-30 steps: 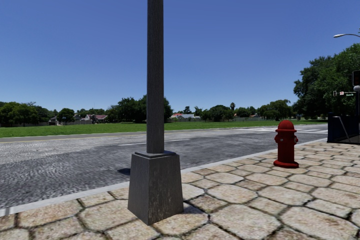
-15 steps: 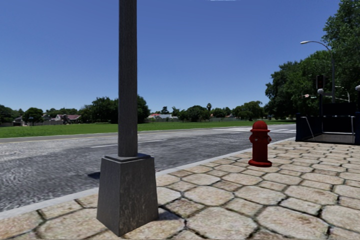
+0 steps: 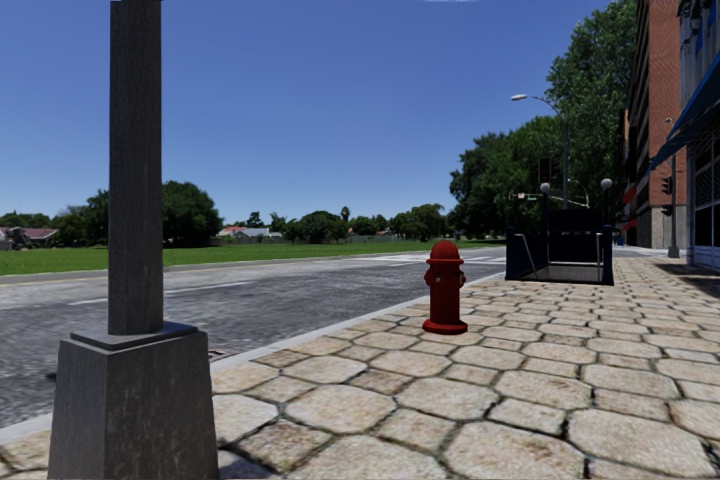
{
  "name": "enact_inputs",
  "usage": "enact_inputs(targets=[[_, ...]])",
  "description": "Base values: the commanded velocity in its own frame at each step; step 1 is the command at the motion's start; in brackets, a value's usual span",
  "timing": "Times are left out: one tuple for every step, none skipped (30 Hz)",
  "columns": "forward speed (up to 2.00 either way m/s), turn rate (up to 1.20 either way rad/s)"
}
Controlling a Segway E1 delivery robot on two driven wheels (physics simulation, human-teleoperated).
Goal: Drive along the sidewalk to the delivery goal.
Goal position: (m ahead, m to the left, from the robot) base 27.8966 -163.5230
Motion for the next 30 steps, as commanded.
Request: enact_inputs(targets=[[0.47, -0.51], [0.47, -0.51], [0.47, -0.51], [0.47, -0.51], [0.47, -0.51], [0.47, -0.52], [0.47, -0.52], [0.47, -0.53], [0.47, -0.53], [0.47, -0.54], [0.48, -0.55], [0.48, -0.55], [0.51, -0.55], [0.57, -0.55], [0.60, -0.55], [0.61, -0.55], [0.62, -0.55], [0.63, -0.55], [0.63, -0.55], [0.65, -0.55], [0.65, -0.55], [0.66, -0.55], [0.67, -0.55], [0.69, -0.55], [0.71, -0.55], [0.74, -0.55], [0.76, -0.55], [0.77, -0.55], [0.78, -0.55], [0.79, -0.55]])
